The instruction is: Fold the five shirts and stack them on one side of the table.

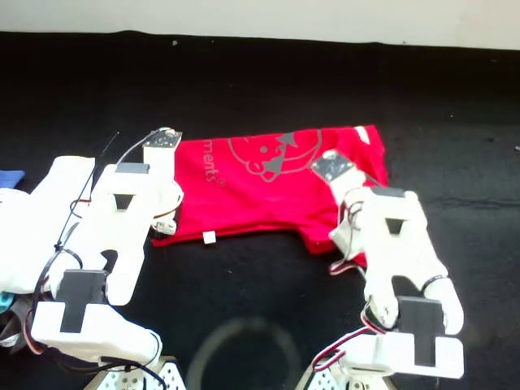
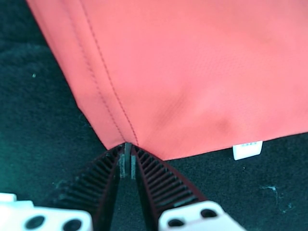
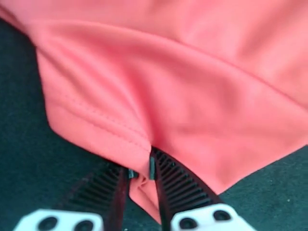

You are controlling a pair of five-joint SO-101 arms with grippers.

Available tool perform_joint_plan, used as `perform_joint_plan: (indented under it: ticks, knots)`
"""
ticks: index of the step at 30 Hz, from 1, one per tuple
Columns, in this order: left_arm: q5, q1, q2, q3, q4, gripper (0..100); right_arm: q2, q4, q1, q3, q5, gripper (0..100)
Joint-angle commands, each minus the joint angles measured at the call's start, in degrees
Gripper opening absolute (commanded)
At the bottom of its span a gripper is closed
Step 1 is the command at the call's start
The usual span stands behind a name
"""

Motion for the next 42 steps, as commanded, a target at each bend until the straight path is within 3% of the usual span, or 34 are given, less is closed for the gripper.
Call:
perform_joint_plan:
  ticks: [1, 8, 14, 18, 24, 28, 32, 40, 42]
  knots:
    - [0.44, -0.13, 0.04, 0.13, -2.02, 1, -0.04, 4.18, 1.36, -9.71, 0.62, 0.5]
    - [0.44, -0.13, 0.04, 0.13, -2.02, 1, 2.15, 4.00, -0.66, -23.08, -1.05, 0.5]
    - [0.44, -0.13, 0.13, 0.13, -2.02, 1, 14.02, 1.10, -2.24, -36.53, -7.21, 0.9]
    - [0.44, -0.13, 0.13, 0.13, -2.02, 1, 23.87, 1.27, -3.65, -45.67, -7.47, 1.3]
    - [0.44, -0.13, 0.13, 0.13, -2.02, 1, 33.98, 8.22, -4.53, -57.36, -8.44, 17.3]
    - [0.53, -0.13, 0.13, 0.13, -2.02, 1, 37.58, 9.54, -2.59, -64.92, -13.71, 18.1]
    - [0.53, -0.13, 0.13, 0.13, -2.02, 1, 39.69, 10.33, -0.75, -70.11, -23.74, 18.1]
    - [0.53, -0.13, 0.13, 0.13, -2.02, 1, 39.78, 33.80, -3.91, -84.97, -27.08, 17.9]
    - [0.53, -0.13, 0.13, 0.13, -2.02, 1, 39.96, 39.16, -5.05, -88.22, -26.99, 13.1]
